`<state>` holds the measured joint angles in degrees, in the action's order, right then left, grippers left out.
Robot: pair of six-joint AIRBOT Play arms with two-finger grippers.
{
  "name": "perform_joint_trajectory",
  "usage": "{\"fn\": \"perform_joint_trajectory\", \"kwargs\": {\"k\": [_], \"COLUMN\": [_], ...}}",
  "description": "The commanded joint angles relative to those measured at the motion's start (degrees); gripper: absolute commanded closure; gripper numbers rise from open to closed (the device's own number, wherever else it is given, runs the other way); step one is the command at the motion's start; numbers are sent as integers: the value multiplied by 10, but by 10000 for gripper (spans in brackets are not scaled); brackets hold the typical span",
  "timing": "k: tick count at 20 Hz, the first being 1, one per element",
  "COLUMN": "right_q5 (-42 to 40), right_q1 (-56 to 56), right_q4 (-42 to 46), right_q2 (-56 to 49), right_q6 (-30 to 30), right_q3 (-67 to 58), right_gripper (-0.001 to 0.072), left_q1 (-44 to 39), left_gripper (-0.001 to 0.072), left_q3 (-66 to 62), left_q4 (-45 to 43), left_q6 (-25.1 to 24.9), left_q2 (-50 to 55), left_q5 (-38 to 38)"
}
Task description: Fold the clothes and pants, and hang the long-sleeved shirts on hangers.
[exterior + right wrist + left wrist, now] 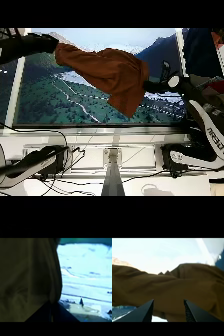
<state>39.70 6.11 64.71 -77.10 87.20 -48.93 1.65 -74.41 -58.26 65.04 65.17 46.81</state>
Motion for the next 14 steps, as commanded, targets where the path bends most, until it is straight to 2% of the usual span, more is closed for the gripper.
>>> {"fn": "perform_joint_trajectory", "kwargs": {"k": [1, 4, 7, 10, 12, 13, 14], "right_q5": [67, 123, 225, 312, 343, 352, 358], "right_q1": [0, 0, 0, 0, 0, 0, 0], "right_q4": [77, 131, 169, 202, 202, 202, 202], "right_q2": [89, 245, 392, 492, 524, 531, 533], "right_q6": [-38, -38, -38, -38, -38, -38, -38], "right_q3": [-43, -52, -52, -51, -50, -50, -50], "right_gripper": [701, 701, 701, 701, 701, 701, 701], "left_q1": [32, 85, 131, 141, 136, 127, 114], "left_gripper": [310, 310, 310, 310, 309, 274, 168], "left_q3": [0, 0, 1, 2, 2, 2, 2], "left_q4": [0, -1, -11, -78, -69, -54, -33], "left_q6": [94, 98, 95, 95, 96, 95, 95], "left_q2": [0, 0, 4, 26, 65, 92, 123], "left_q5": [-39, 4, 90, 162, 210, 230, 239]}}
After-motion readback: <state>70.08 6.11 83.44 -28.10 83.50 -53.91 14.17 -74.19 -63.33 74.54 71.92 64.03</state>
